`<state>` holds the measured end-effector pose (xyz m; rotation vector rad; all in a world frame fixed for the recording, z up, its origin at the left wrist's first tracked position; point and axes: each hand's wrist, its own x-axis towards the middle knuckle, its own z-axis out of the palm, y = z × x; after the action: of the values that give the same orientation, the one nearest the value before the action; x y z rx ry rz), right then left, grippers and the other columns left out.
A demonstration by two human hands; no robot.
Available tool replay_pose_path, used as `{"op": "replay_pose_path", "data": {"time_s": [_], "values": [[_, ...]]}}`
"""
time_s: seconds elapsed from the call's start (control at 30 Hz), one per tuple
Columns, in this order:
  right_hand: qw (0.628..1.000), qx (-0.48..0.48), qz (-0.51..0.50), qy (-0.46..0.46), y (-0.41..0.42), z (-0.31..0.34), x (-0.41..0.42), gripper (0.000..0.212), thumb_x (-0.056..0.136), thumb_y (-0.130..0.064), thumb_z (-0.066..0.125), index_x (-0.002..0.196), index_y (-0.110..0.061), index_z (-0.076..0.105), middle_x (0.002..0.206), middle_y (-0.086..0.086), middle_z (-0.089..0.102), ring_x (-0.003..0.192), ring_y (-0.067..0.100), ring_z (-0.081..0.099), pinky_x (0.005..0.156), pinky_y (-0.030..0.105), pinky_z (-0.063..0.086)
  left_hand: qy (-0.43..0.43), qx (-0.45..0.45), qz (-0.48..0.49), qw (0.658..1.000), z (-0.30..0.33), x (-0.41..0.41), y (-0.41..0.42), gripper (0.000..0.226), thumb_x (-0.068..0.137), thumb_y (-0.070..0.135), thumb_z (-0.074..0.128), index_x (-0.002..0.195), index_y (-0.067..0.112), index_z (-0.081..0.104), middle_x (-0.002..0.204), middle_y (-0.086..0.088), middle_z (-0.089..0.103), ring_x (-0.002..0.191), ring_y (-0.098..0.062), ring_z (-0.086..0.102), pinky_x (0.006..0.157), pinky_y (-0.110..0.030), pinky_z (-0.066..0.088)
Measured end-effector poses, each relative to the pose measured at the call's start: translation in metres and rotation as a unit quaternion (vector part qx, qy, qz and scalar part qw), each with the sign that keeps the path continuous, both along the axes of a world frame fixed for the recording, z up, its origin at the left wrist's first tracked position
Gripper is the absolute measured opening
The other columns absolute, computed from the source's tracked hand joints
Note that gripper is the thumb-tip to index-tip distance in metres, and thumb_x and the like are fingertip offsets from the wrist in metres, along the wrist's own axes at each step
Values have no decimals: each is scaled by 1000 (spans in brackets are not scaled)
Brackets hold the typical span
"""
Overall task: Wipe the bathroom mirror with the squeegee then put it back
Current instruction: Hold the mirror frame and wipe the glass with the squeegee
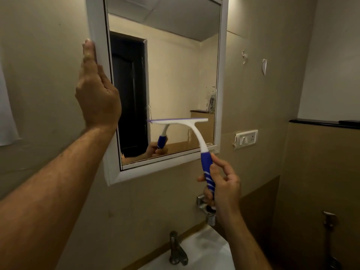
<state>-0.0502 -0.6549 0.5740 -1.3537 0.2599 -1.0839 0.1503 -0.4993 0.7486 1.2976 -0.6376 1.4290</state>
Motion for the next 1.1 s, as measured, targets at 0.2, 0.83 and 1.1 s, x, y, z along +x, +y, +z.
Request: {"op": "replay_pose_path", "data": {"time_s": [0.2, 0.83, 1.1], "values": [[1000, 3, -2, -13, 3, 9, 9, 25, 95, -28, 52, 114, -38, 64, 83, 9, 72, 50, 18, 54, 42, 28, 42, -3, -2, 10, 1000, -13, -2, 0, 44, 106, 18, 31, 148, 5, 37, 150, -7, 43, 137, -18, 42, 107, 1, 20], [999, 47, -9, 7, 14, -22, 2, 25, 96, -26, 51, 113, -38, 64, 79, 9, 71, 48, 15, 53, 41, 26, 41, 1, -3, 11, 1000, -23, -4, 0, 43, 106, 17, 31, 147, 5, 37, 150, -8, 43, 136, -18, 44, 107, 0, 21], [999, 35, -12, 23, 11, -26, -8, 25, 96, -22, 51, 114, -33, 64, 79, 11, 70, 50, 17, 53, 39, 23, 43, 7, -2, 13, 1000, -27, -3, -1, 44, 106, 17, 32, 148, 6, 37, 150, -8, 43, 136, -18, 44, 106, 1, 20]]}}
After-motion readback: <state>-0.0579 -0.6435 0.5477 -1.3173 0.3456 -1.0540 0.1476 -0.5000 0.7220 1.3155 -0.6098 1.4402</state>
